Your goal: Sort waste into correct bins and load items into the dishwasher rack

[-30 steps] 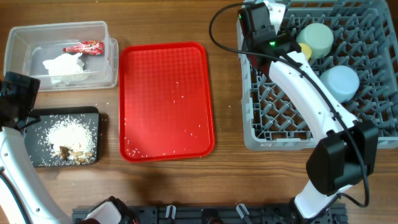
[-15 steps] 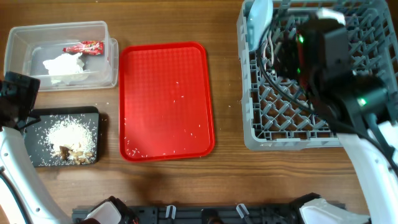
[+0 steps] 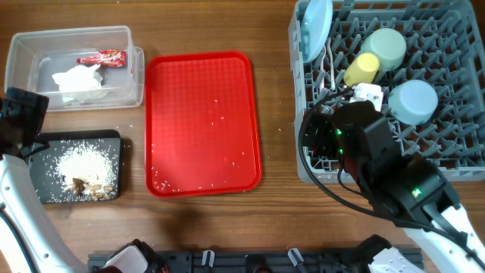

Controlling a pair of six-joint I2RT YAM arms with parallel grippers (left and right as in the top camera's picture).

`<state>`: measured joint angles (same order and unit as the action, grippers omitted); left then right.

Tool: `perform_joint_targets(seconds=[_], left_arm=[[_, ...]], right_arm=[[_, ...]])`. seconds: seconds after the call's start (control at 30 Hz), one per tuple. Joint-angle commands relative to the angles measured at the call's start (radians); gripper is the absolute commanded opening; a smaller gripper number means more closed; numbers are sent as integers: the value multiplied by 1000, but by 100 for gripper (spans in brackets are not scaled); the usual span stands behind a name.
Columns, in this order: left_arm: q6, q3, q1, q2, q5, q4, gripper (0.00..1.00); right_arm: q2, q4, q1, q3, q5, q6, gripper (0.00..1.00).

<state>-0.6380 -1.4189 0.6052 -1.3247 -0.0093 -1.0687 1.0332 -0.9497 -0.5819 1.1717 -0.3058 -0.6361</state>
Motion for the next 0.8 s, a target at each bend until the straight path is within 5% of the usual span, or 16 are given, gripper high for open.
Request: perform_joint_targets(seconds=[0.0,0.3,0.4,0.63,0.77], left_arm=[[1,-12,6,3,0,3,100],[1,-12,6,3,0,3,100],[1,-12,6,3,0,3,100],[1,-12,6,3,0,3,100],[1,-12,6,3,0,3,100]], right_arm=[[23,-5,-5,-7,42,-20,100],[14,-6,-5,-28,23,-2,100],[-42,114,-4,-139,40,90,100],[-342,758,-3,-701,78,166,100],[-489,900,-3,-878,84,170,100]])
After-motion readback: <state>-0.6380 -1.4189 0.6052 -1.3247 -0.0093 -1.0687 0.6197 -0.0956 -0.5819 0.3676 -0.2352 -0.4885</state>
